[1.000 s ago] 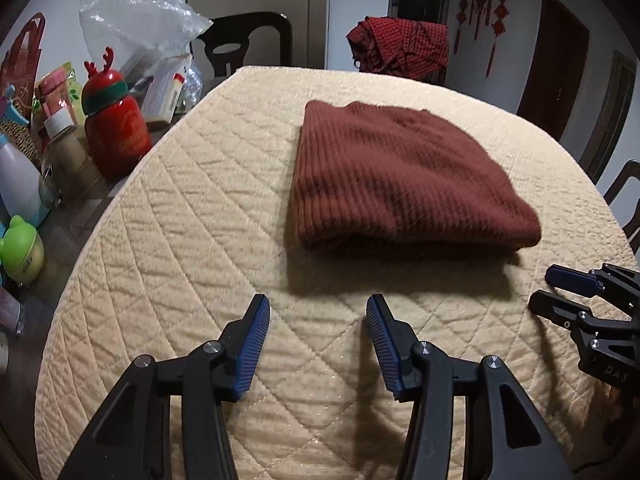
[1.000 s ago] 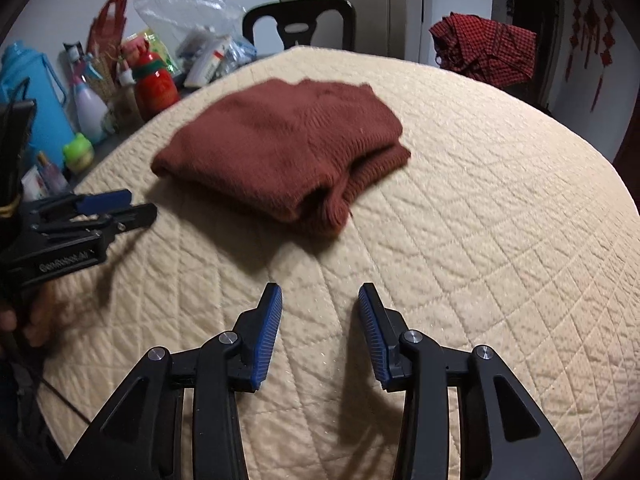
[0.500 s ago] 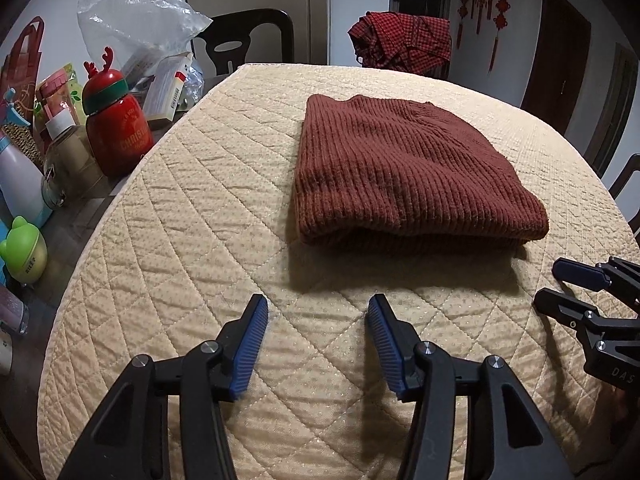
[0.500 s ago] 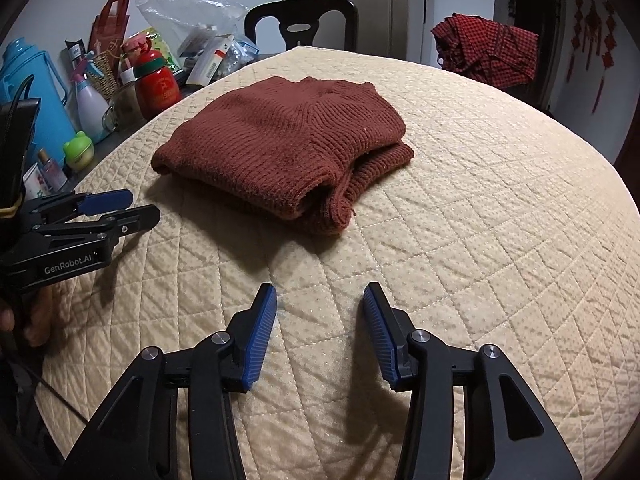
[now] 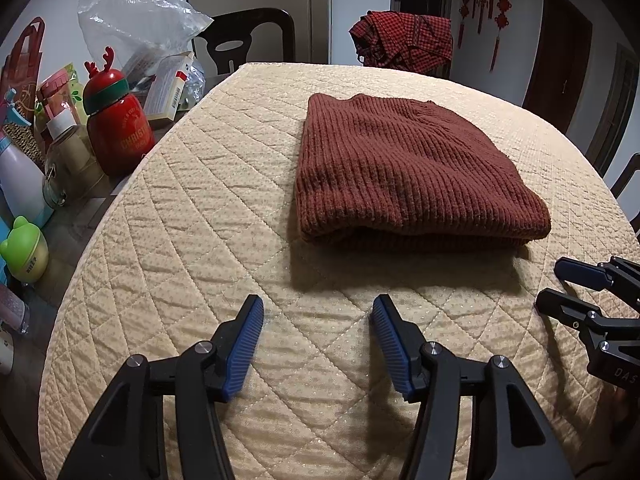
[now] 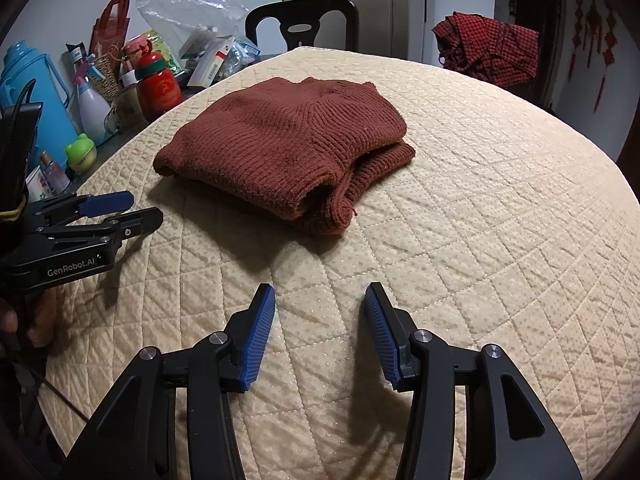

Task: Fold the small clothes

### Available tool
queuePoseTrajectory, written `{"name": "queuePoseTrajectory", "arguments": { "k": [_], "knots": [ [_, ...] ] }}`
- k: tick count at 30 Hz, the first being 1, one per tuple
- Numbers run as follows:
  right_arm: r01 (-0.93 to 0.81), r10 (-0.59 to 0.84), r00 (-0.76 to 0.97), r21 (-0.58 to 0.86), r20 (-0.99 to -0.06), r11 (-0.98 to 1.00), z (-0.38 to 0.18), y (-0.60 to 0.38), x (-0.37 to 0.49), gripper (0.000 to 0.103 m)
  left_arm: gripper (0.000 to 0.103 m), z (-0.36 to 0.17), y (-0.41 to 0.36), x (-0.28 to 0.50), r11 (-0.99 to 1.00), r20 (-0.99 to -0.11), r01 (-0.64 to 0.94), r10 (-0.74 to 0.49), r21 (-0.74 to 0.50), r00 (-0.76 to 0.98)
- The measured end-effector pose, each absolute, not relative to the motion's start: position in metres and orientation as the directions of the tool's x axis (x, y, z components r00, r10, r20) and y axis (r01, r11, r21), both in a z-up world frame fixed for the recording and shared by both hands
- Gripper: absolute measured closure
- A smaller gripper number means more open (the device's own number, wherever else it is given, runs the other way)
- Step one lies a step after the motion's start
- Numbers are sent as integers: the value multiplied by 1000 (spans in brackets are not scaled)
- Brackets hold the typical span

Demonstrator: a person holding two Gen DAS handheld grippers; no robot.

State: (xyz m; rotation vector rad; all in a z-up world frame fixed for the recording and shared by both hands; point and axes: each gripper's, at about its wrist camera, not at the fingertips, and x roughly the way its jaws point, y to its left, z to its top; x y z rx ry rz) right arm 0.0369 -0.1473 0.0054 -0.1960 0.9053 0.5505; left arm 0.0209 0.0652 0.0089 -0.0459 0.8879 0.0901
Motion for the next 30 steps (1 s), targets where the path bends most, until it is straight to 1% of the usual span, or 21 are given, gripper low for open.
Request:
{"name": "queuePoseTrajectory", "arguments": {
  "k": [30],
  "knots": [
    [-530, 371, 490, 69, -789, 845, 6, -147, 37, 53, 42, 9, 68, 20, 995, -777, -99, 61, -2, 627]
  ]
}}
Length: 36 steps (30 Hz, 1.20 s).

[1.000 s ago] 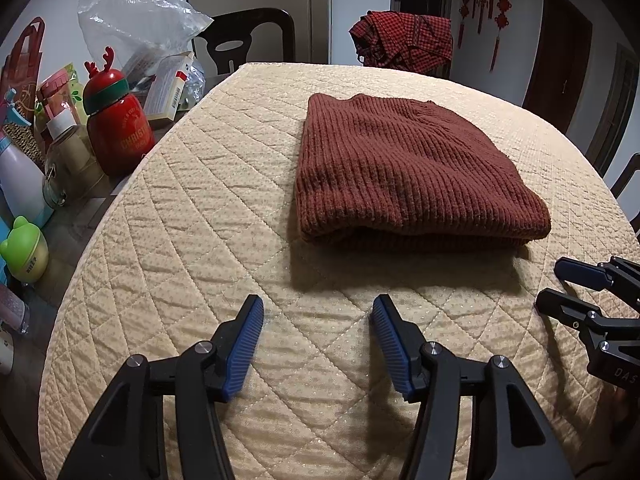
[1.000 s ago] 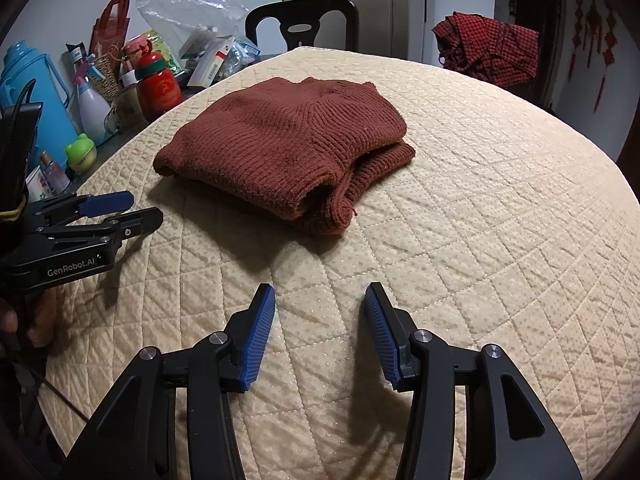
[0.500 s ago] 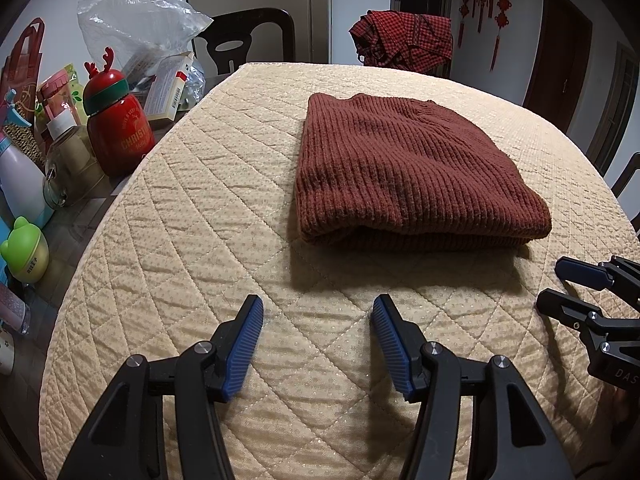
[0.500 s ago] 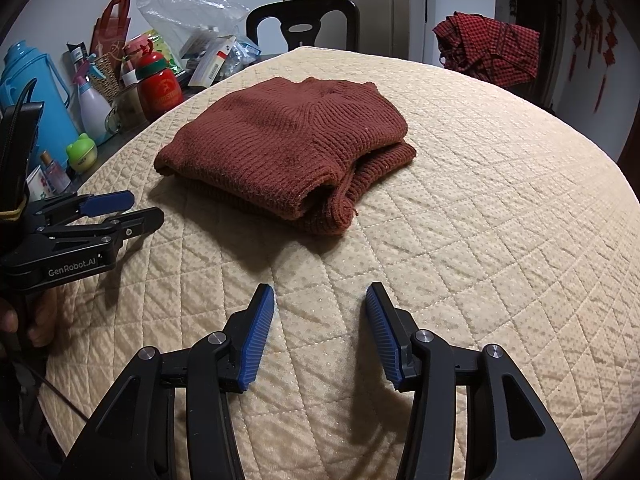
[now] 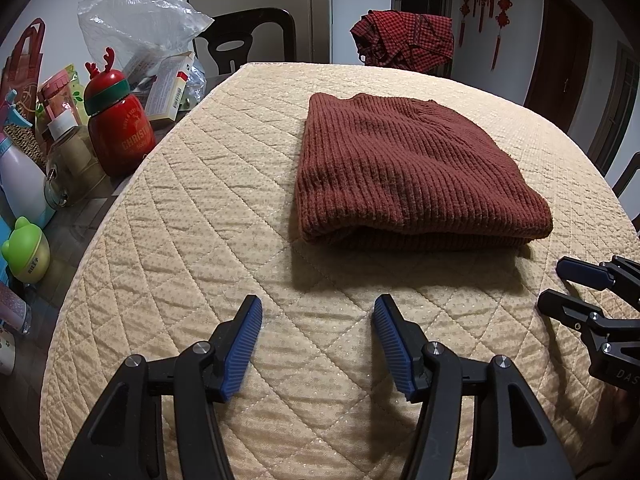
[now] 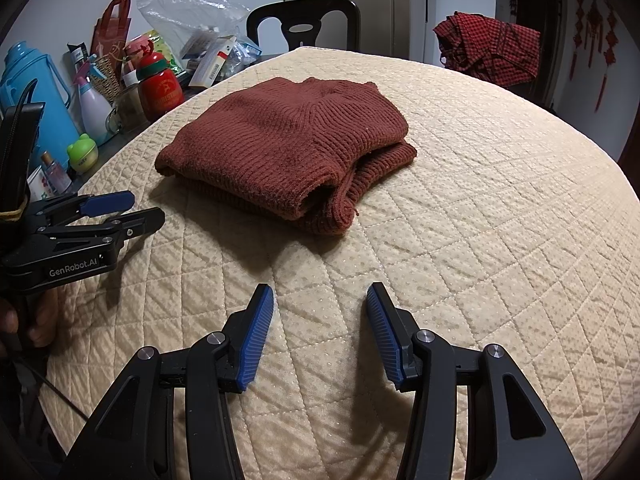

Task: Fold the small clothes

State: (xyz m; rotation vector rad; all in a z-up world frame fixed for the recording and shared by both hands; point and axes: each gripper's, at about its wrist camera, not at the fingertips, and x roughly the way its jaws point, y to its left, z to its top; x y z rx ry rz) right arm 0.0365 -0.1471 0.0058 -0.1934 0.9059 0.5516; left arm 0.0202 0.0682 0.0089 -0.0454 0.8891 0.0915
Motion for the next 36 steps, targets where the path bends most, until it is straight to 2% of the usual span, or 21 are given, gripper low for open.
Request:
{"name": "queuePoseTrajectory", "arguments": {
  "k": [32, 36],
  "knots": [
    [-530, 370, 491, 67, -789, 845, 5, -147, 36, 53, 37, 7, 70, 21, 995, -779, -102, 60, -4, 624],
    [-530, 371, 490, 68, -789, 845, 5, -147, 37, 53, 33, 7, 67, 22, 996, -781, -91, 48, -11, 623]
  ]
}}
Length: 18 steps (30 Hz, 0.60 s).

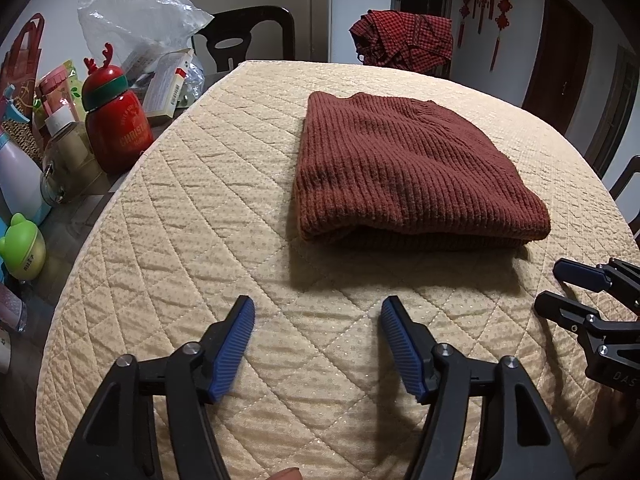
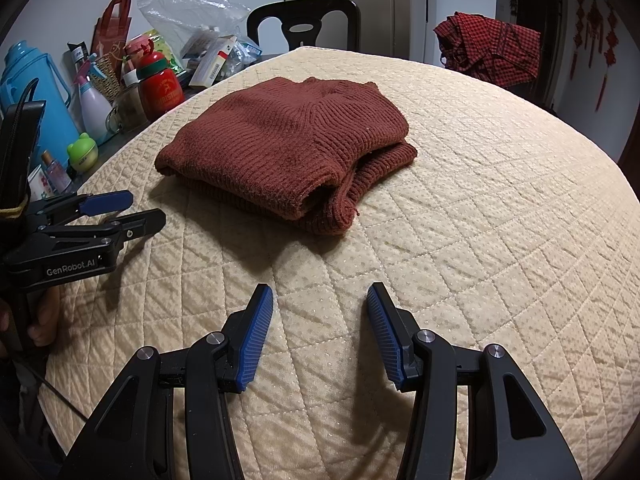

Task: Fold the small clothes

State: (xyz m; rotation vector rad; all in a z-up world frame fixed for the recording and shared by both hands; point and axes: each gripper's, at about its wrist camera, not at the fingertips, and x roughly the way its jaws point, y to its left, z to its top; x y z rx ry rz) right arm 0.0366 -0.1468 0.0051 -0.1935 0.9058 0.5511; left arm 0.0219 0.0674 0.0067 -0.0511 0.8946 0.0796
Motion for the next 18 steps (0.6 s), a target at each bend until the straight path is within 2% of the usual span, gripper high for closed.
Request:
{"name": "queuePoseTrajectory", "arguments": {
  "k": [18],
  "knots": [
    [-530, 371, 490, 68, -789, 845, 5, -146, 36, 53, 32, 6, 66, 24, 996, -781, -89, 48, -10, 623]
  ]
}}
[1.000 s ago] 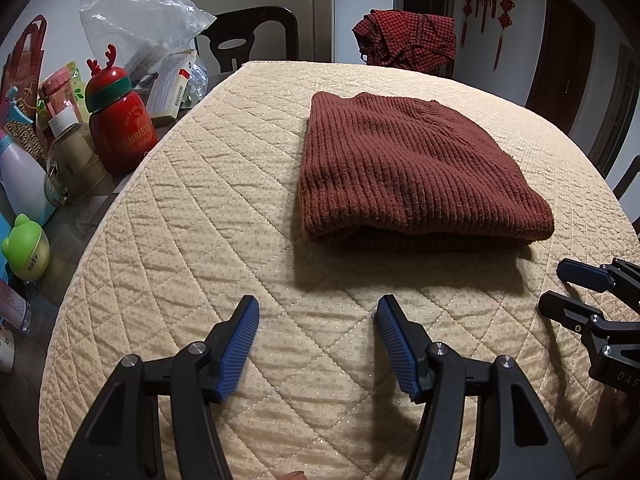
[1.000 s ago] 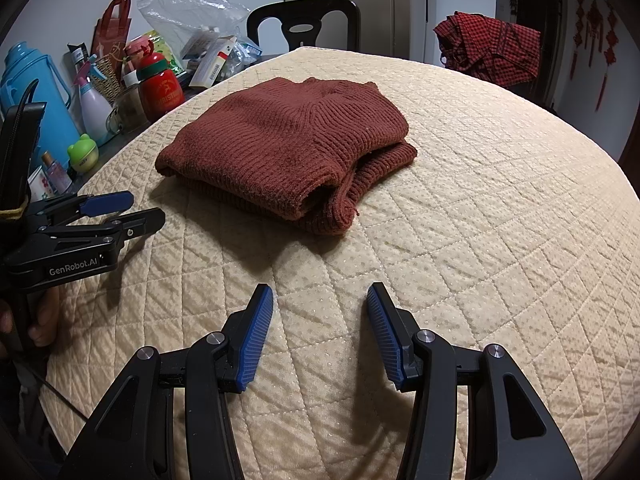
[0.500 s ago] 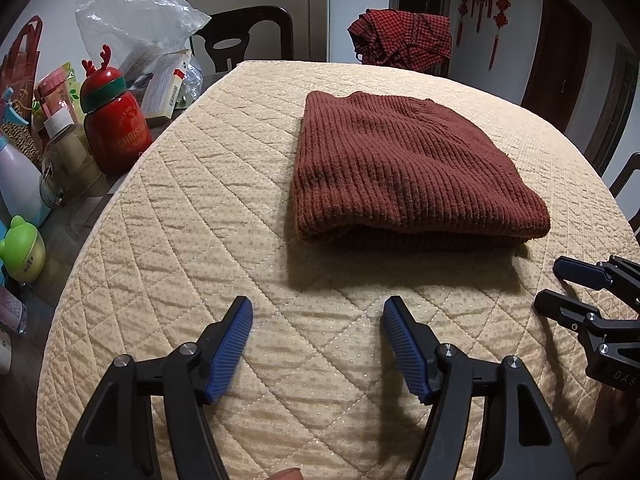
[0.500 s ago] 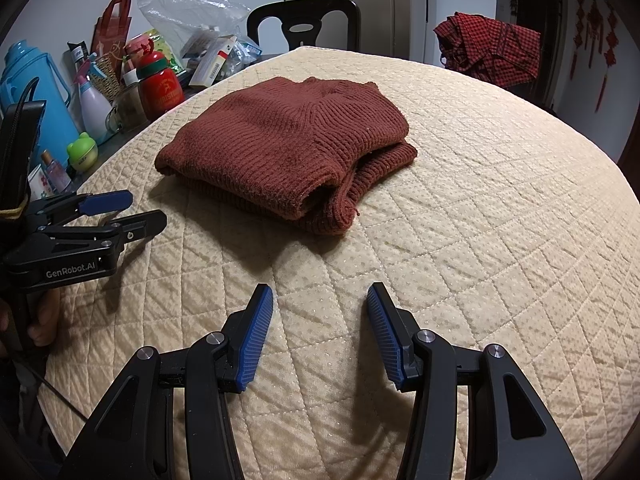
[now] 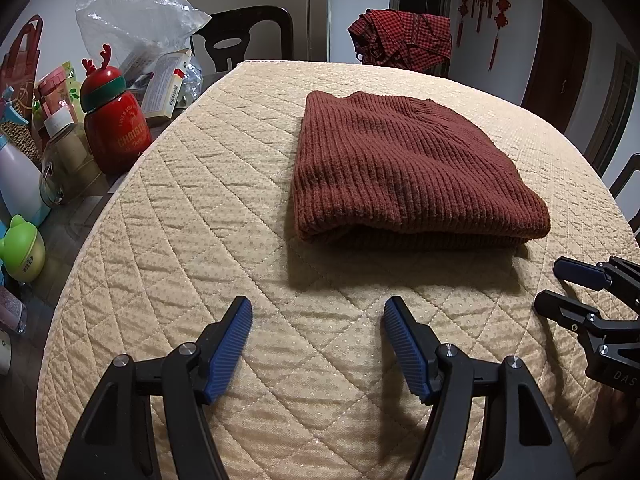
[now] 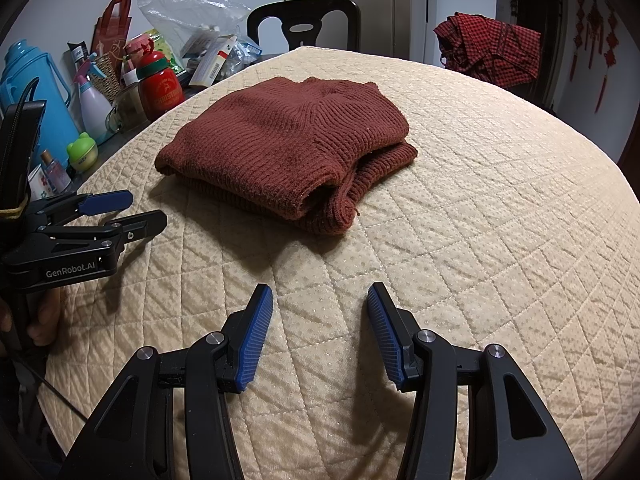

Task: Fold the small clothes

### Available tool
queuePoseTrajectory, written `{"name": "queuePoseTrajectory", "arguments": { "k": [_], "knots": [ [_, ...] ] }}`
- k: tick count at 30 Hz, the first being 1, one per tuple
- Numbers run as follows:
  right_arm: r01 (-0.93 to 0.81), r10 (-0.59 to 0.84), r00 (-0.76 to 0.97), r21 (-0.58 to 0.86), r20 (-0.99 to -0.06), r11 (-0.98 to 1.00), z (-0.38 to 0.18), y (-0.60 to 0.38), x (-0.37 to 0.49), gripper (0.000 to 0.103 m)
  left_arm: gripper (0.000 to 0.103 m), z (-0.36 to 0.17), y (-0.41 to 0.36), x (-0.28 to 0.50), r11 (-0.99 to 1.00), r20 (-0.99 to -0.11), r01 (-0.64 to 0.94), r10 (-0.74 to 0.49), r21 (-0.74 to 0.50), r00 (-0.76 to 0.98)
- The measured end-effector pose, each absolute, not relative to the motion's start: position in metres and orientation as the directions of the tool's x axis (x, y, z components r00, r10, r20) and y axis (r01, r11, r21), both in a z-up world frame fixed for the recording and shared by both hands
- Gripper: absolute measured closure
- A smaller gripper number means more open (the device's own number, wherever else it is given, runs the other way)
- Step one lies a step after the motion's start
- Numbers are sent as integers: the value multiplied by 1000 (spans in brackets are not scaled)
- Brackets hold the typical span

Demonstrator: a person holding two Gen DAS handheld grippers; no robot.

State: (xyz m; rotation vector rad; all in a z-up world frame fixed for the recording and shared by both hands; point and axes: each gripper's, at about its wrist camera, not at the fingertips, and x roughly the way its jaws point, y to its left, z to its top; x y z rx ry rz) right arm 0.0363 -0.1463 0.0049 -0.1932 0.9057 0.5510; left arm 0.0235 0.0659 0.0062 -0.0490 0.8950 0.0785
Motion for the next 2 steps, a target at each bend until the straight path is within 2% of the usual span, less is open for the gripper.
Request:
{"name": "queuePoseTrajectory", "arguments": {
  "k": [2],
  "knots": [
    [-530, 371, 491, 68, -789, 845, 5, -146, 36, 53, 31, 6, 66, 24, 996, -781, -89, 47, -11, 623]
  ]
}}
